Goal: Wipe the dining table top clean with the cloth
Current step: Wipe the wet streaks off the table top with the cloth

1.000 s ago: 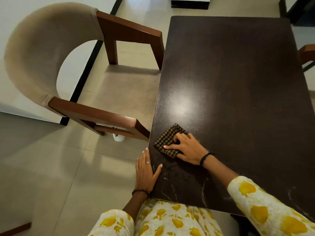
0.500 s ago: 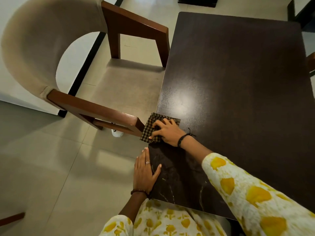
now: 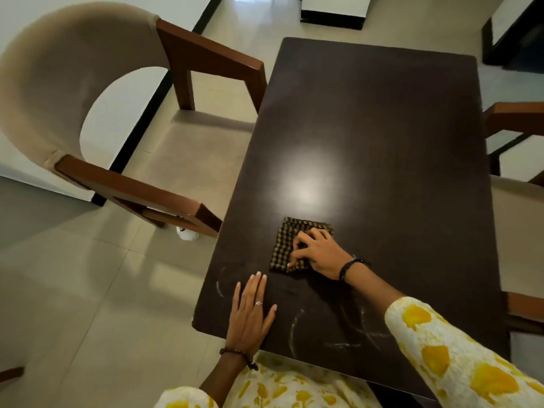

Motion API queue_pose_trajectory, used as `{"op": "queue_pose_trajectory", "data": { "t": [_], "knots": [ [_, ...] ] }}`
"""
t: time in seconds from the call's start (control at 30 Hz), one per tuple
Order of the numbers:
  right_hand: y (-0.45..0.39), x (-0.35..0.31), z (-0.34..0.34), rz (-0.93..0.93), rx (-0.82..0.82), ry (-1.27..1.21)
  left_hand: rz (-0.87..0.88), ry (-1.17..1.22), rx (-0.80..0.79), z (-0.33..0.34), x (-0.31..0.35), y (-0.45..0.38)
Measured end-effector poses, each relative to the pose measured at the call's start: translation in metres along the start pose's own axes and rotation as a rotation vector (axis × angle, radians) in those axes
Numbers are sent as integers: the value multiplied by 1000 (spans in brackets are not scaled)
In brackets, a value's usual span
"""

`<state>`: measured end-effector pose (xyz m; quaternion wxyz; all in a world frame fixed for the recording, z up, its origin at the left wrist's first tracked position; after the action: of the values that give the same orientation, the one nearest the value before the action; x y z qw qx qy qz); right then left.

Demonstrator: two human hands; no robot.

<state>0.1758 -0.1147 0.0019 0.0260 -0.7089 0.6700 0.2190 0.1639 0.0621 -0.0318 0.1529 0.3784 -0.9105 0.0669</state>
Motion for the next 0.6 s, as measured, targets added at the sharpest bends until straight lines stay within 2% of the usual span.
{"op": "queue_pose_trajectory", "data": {
  "t": [0.2, 0.33, 0.43, 0.6],
  "knots": [
    [119, 88, -3, 124, 22, -35, 62, -14, -96, 40, 78, 25],
    [180, 135, -9, 241, -27, -19, 30, -52, -77, 48, 103, 24],
    [190, 145, -10, 275, -26, 1, -15, -49, -74, 50, 111, 22],
    [156, 128, -13, 201, -37, 26, 75, -49, -62, 56, 143, 23]
  ]
}}
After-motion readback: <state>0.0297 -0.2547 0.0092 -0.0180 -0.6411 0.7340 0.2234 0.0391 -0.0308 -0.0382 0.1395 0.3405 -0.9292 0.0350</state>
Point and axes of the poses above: each hand's wrist, its own y-axis away from the middle knuckle, its own z-axis out of the palm, x = y × z, the point moved 8 cm from there along -y, towards the middle knuckle, and after that the axes turned 9 degrees about x, right-handed, at the moved point
